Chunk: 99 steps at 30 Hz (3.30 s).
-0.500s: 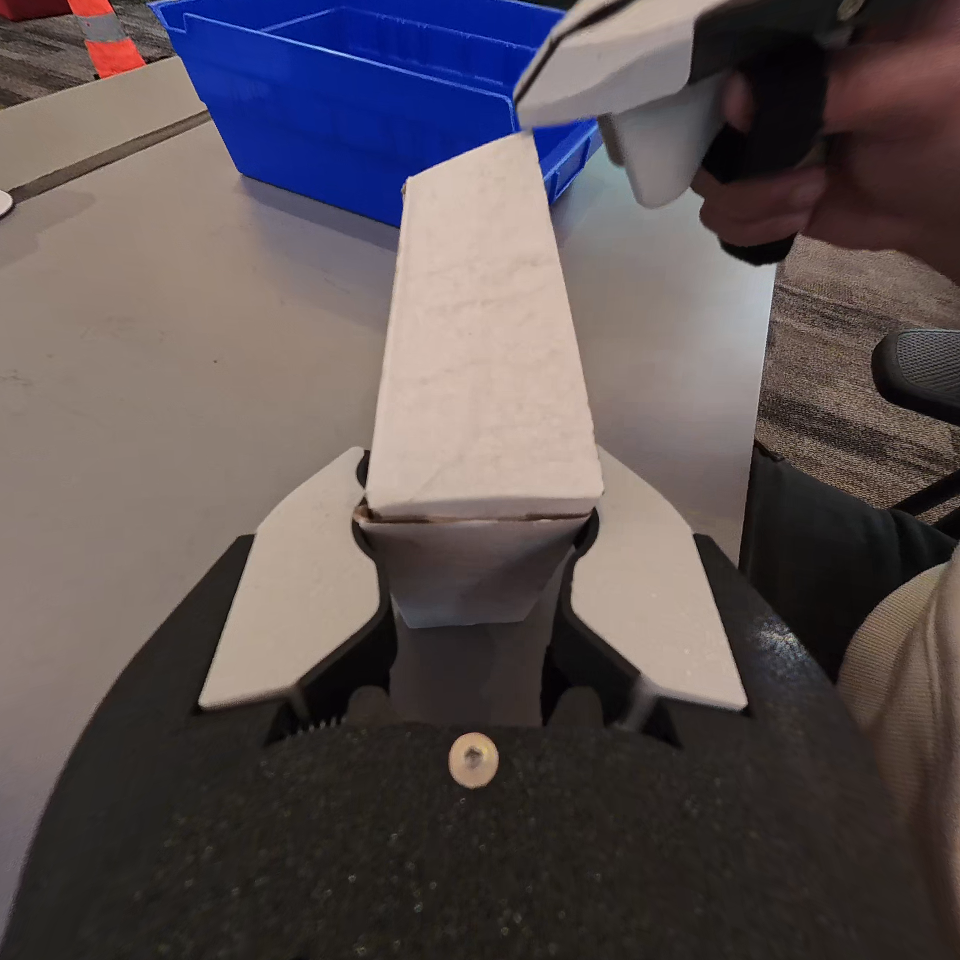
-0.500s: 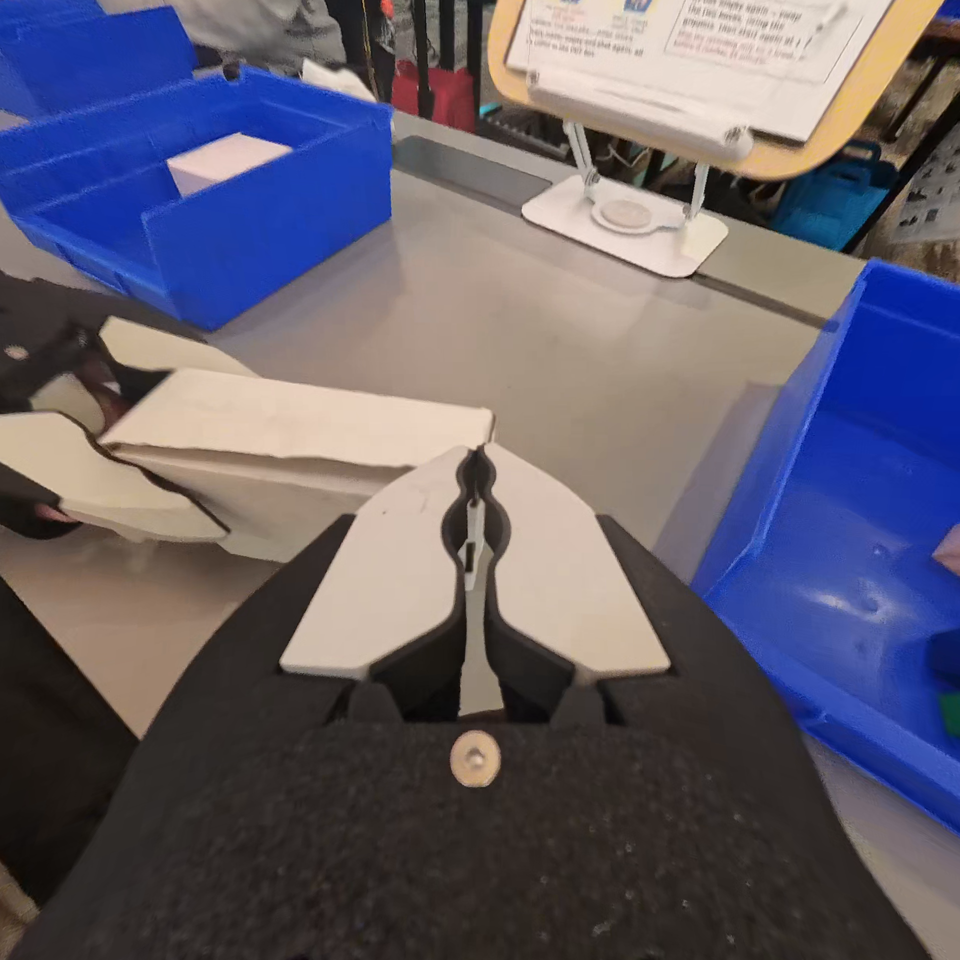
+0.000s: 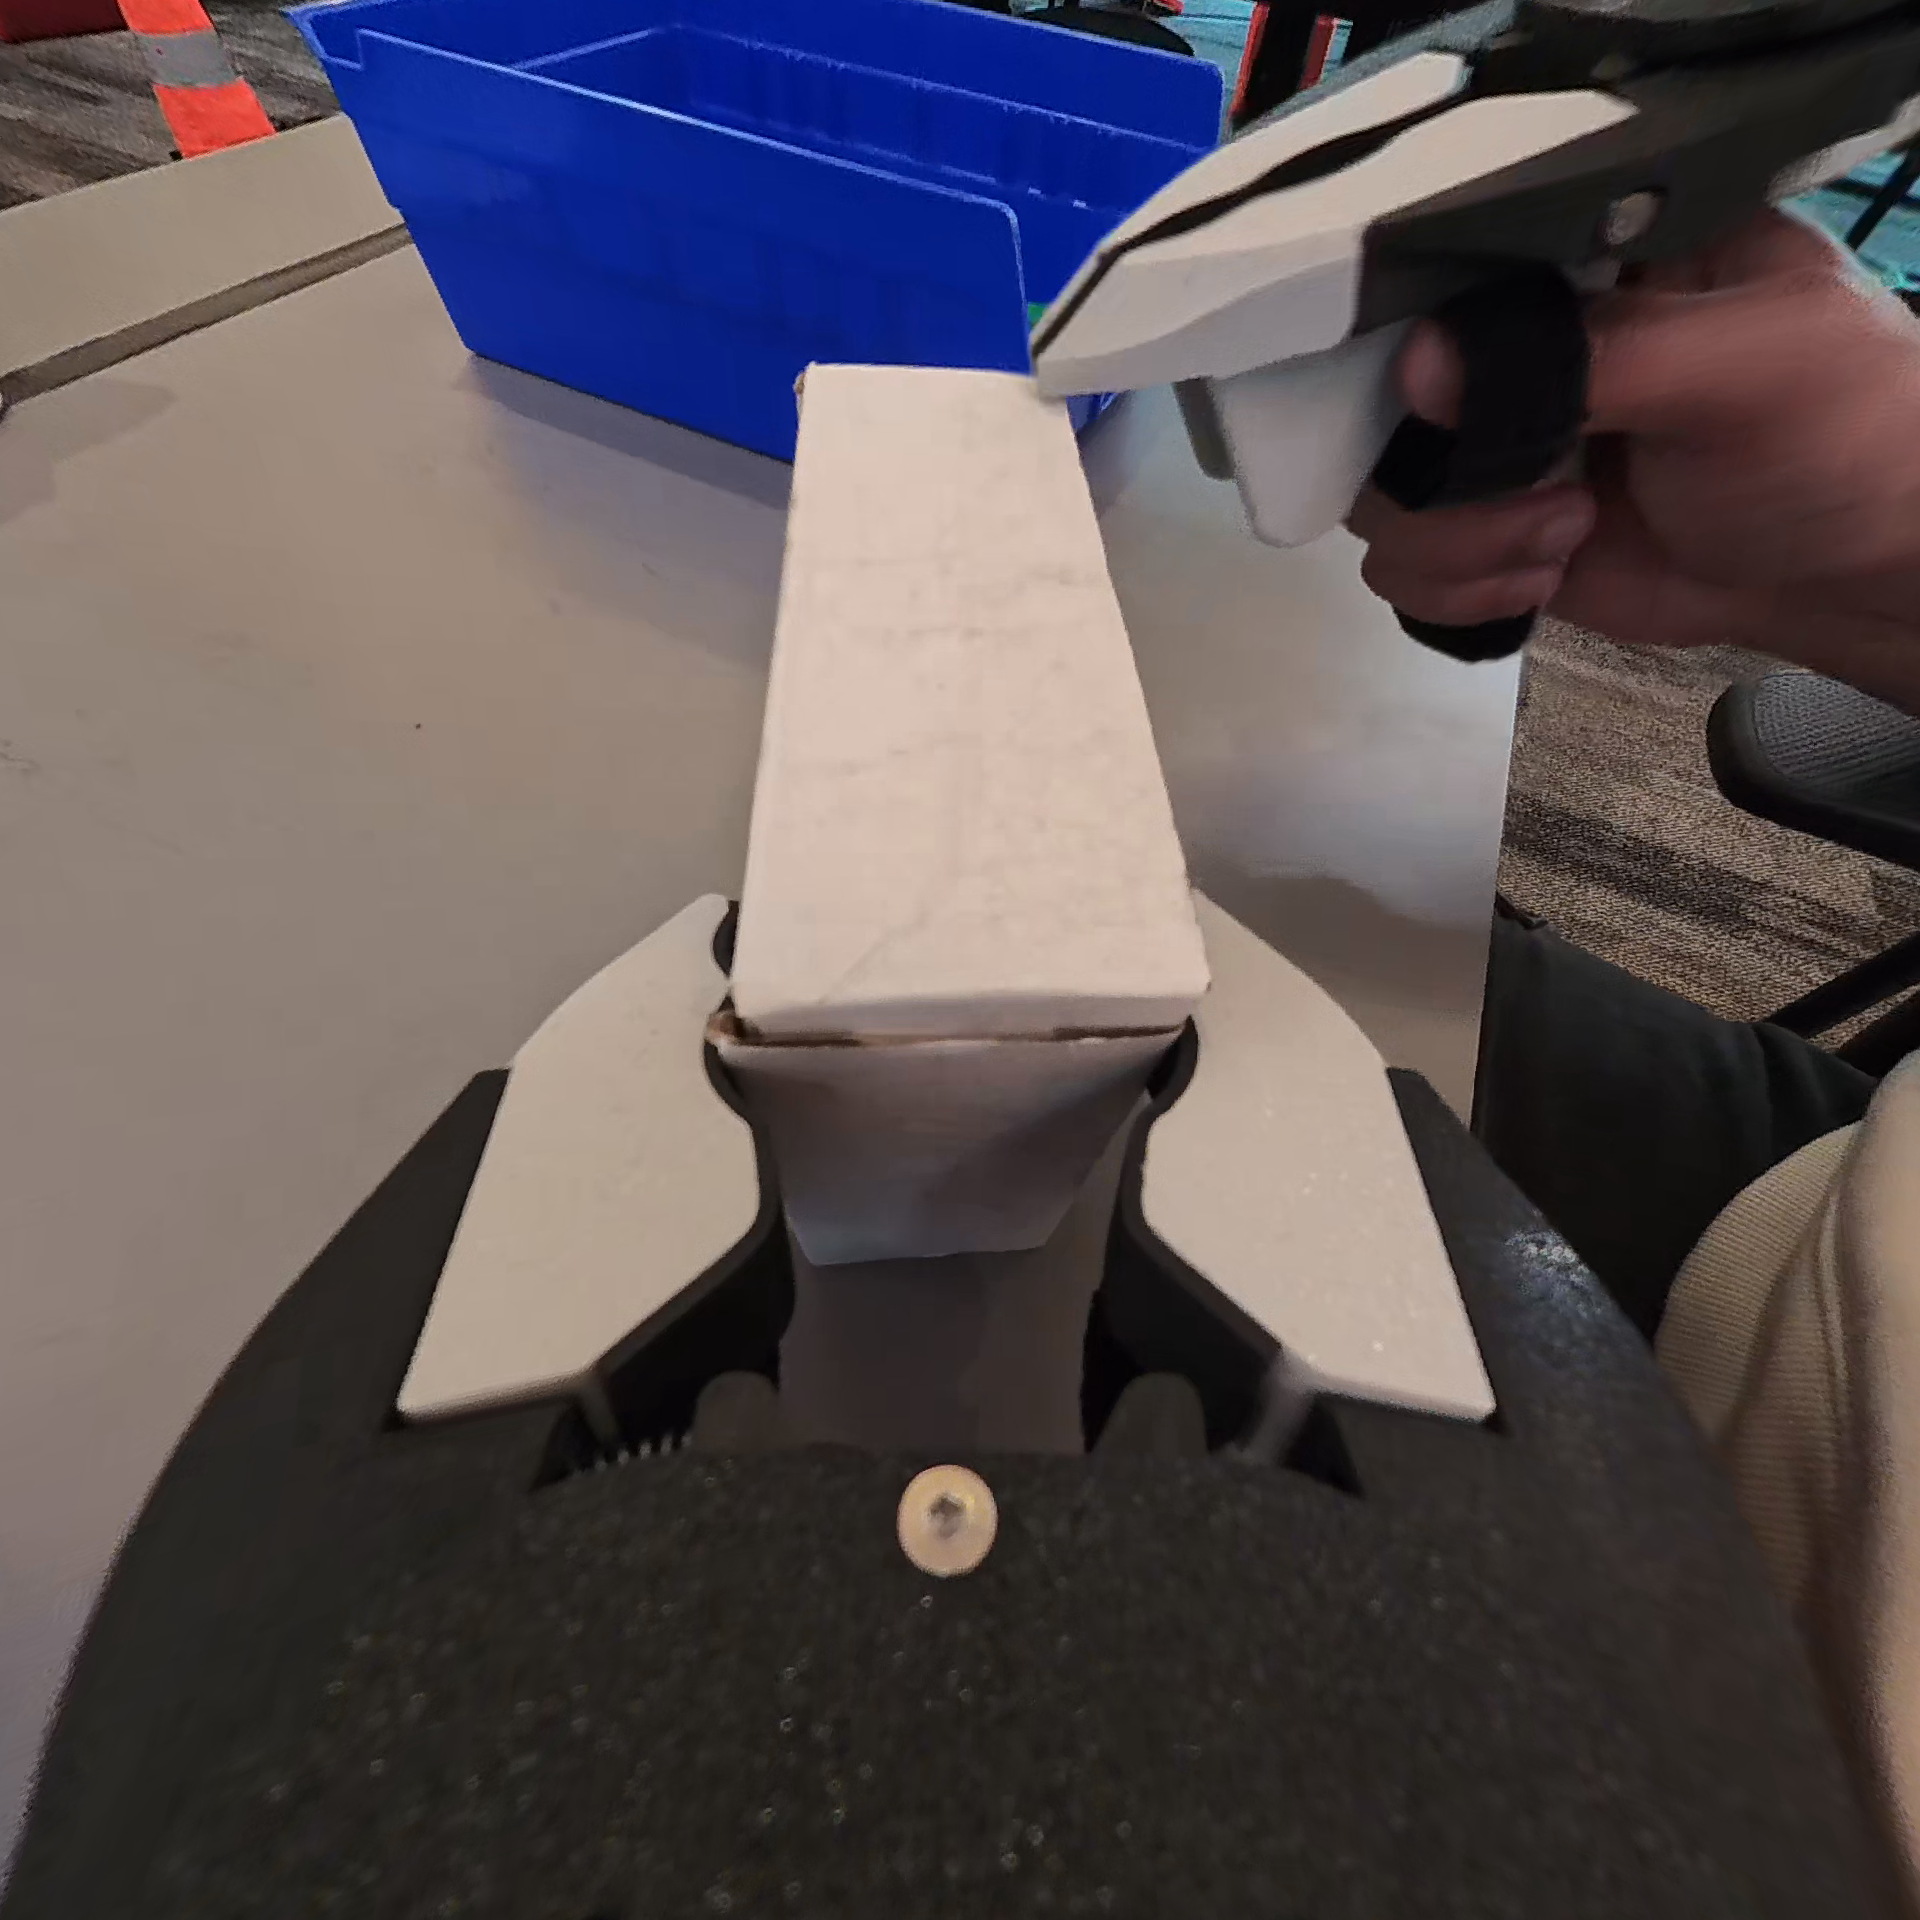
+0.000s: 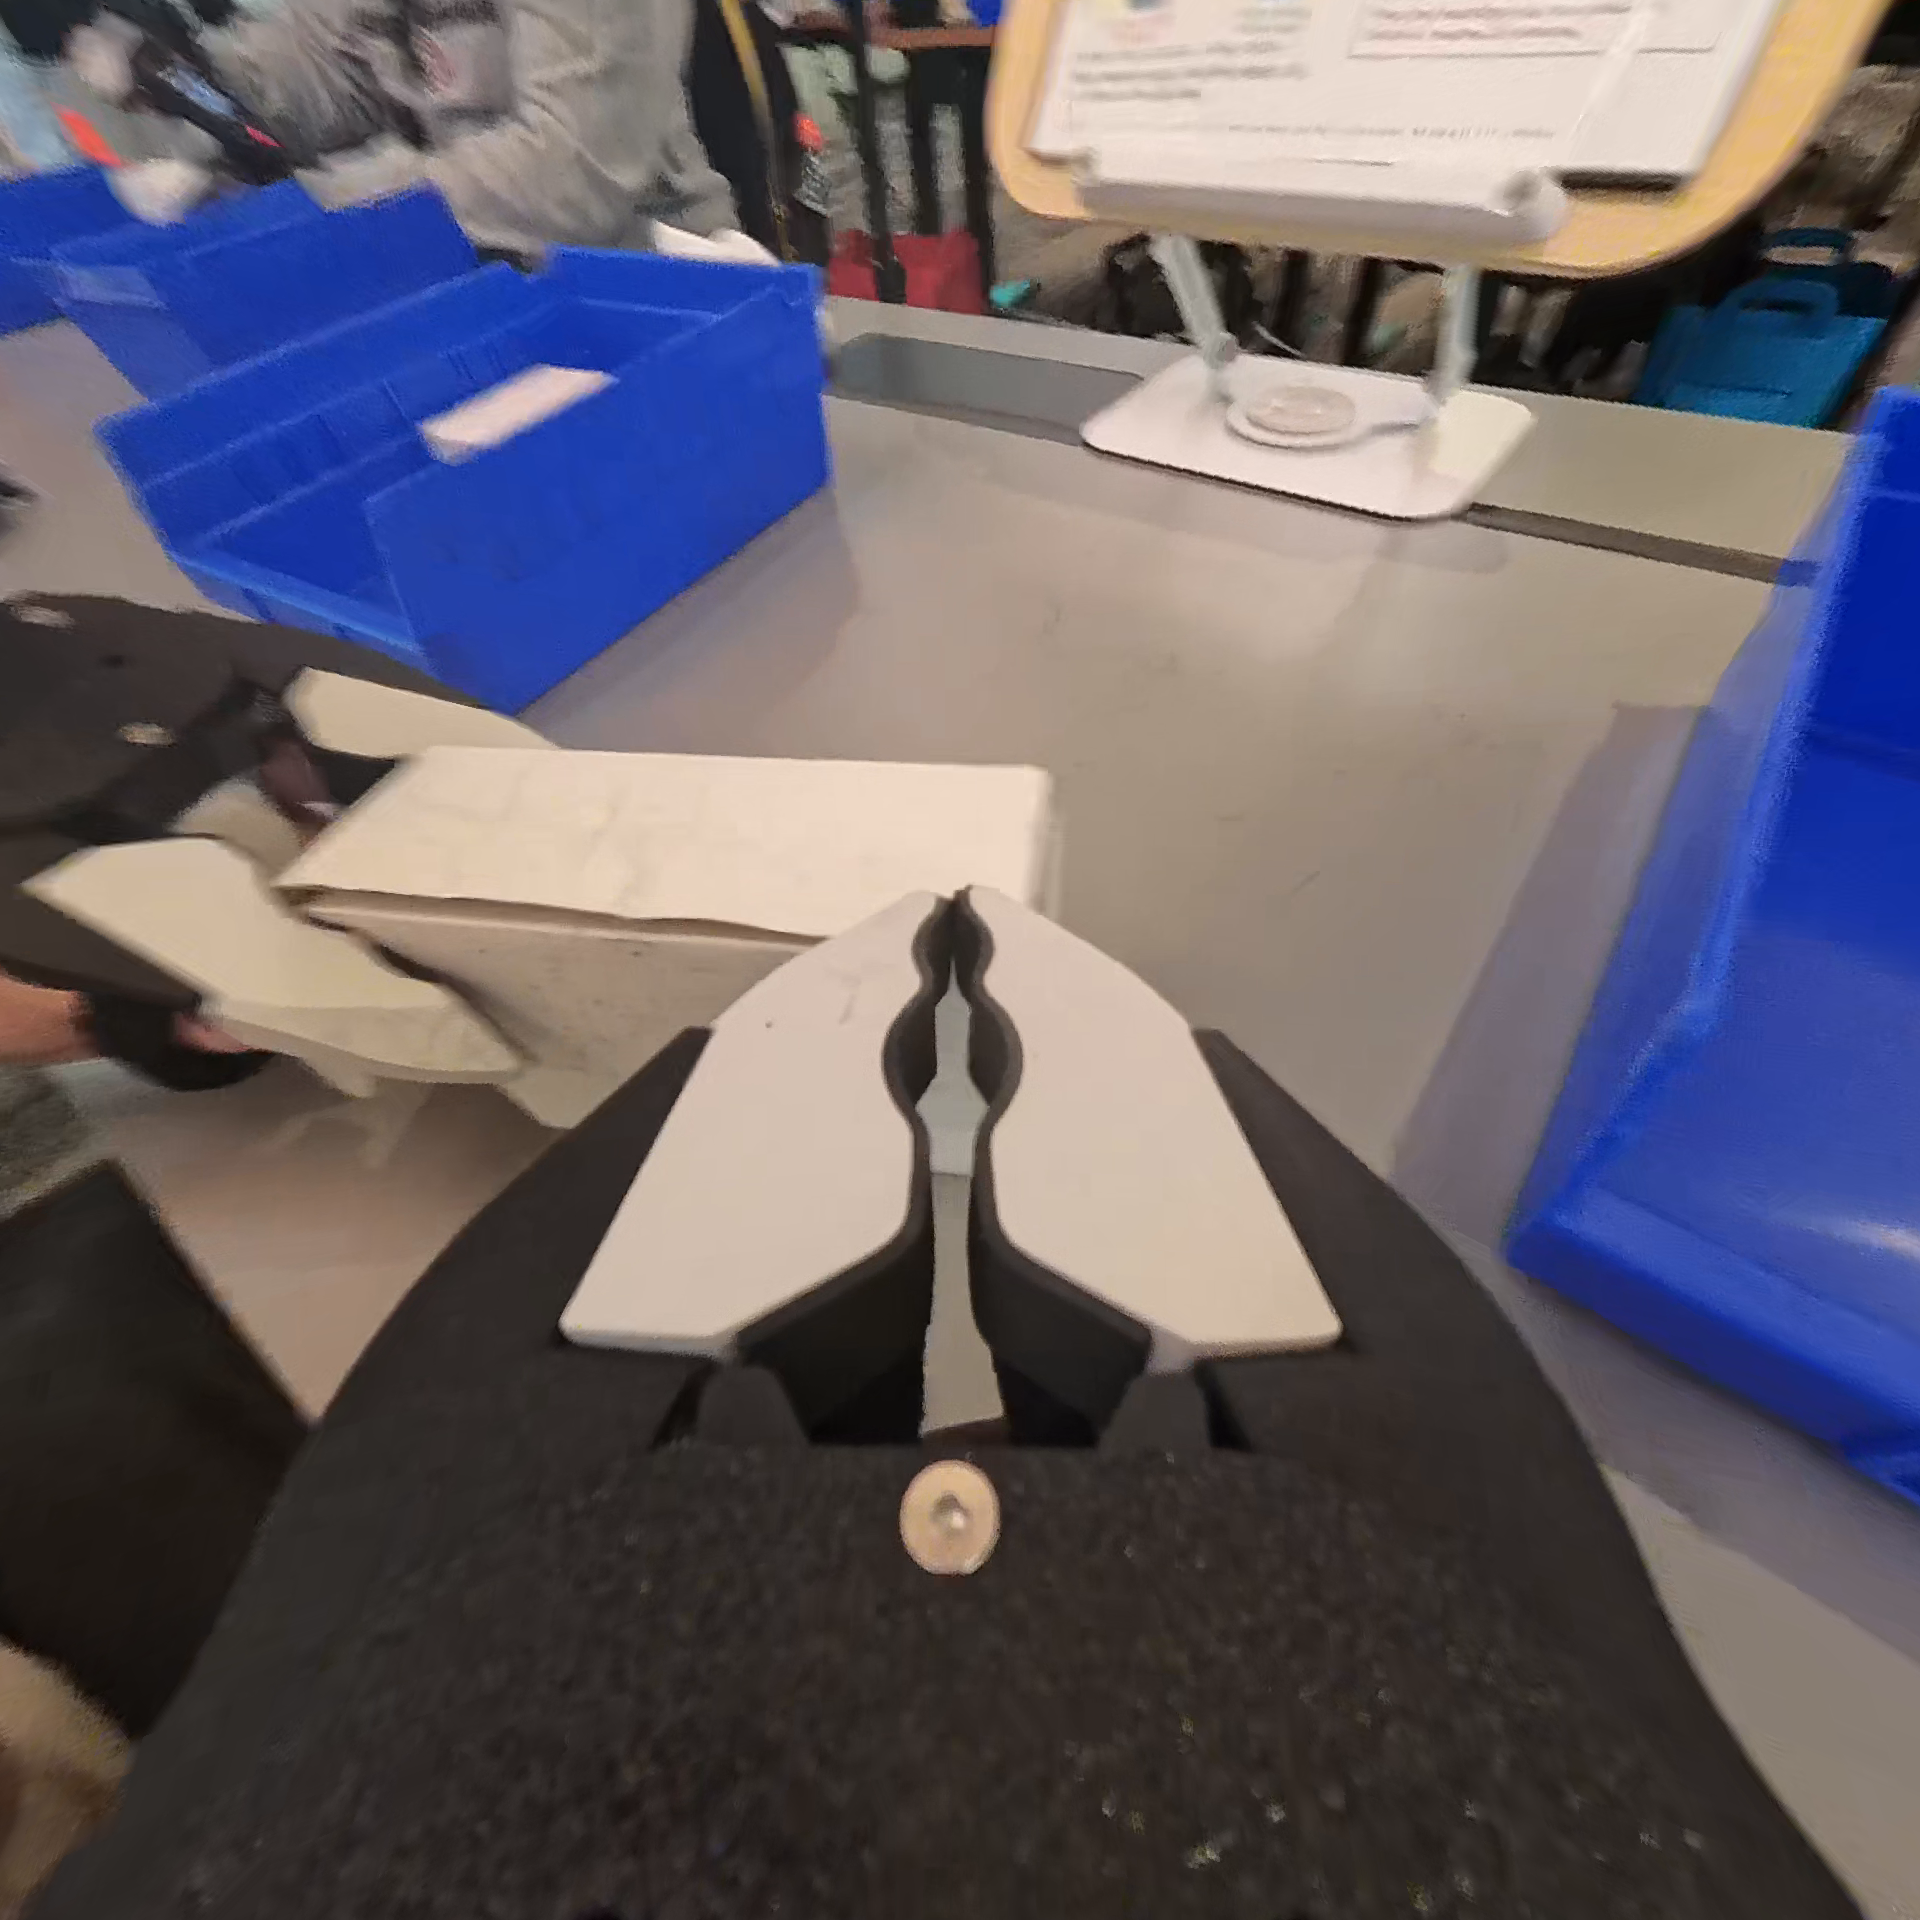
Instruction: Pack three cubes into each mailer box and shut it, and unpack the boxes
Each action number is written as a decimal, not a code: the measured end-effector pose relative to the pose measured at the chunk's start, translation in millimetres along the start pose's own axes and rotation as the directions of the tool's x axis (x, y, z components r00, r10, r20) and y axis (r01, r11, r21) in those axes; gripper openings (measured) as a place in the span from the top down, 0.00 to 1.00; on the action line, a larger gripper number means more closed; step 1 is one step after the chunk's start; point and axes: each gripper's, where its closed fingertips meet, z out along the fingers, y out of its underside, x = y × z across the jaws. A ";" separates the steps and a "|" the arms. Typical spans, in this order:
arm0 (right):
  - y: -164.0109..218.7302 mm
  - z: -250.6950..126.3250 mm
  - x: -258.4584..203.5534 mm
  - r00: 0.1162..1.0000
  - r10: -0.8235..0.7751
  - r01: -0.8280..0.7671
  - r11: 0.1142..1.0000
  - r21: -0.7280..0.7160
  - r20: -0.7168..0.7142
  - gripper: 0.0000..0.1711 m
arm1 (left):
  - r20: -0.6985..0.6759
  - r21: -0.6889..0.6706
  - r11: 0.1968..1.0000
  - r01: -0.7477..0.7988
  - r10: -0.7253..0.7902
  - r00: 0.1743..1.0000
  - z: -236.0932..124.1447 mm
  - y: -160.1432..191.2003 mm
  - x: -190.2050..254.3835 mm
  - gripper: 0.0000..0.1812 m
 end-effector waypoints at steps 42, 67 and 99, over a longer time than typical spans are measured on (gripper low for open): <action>0.8 9.5 10.4 0.995 0.032 -0.030 0.999 0.022 -0.100 1.00 | -0.037 -0.045 0.999 -0.017 0.016 0.999 1.5 3.7 -5.6 0.60; 2.8 53.2 -56.4 0.325 -0.591 0.946 0.195 -0.260 0.738 0.63 | 0.057 -0.053 0.999 0.010 -0.007 0.998 -56.4 32.8 -28.4 0.60; -28.1 64.8 321.6 0.607 -0.690 0.718 0.262 -0.645 0.395 0.64 | 0.021 -0.041 0.991 0.131 -0.130 0.991 -44.2 30.5 -22.1 0.63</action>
